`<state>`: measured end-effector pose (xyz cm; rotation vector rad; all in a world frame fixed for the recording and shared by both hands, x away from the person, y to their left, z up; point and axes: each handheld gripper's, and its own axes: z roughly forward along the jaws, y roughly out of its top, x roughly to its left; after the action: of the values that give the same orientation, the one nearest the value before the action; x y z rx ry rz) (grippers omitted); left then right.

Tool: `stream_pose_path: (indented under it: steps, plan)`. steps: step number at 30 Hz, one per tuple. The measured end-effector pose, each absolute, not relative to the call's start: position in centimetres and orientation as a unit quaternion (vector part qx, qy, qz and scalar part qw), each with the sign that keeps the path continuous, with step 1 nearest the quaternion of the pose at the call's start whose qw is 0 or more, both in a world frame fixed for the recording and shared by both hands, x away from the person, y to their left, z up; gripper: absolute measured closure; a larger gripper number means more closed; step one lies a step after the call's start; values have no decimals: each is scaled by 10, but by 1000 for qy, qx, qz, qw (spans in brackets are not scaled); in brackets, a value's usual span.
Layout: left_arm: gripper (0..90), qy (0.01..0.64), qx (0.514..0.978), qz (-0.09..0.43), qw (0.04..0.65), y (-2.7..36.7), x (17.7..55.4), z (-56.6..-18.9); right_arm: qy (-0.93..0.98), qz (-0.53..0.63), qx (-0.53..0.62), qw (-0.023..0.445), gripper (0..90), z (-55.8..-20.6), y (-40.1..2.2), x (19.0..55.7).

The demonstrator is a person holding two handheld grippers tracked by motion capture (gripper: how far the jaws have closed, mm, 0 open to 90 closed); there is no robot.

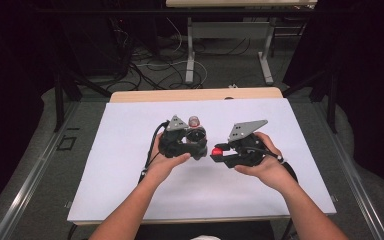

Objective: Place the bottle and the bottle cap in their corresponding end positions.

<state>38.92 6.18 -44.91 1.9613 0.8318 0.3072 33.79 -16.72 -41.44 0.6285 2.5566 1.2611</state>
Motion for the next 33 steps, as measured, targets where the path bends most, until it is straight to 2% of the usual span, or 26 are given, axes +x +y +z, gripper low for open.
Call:
stream_pose_path:
  steps: [10, 20, 33]
  plan:
    - [302, 351, 797, 137, 472, 50, 420, -451, 863, 426, 240, 123, 614, -428, -176, 344]
    - [302, 382, 788, 161, 454, 40, 453, -479, 855, 432, 260, 126, 614, -437, -179, 350]
    - [301, 385, 799, 163, 432, 29, 462, -508, 854, 434, 260, 124, 614, -446, -175, 353]
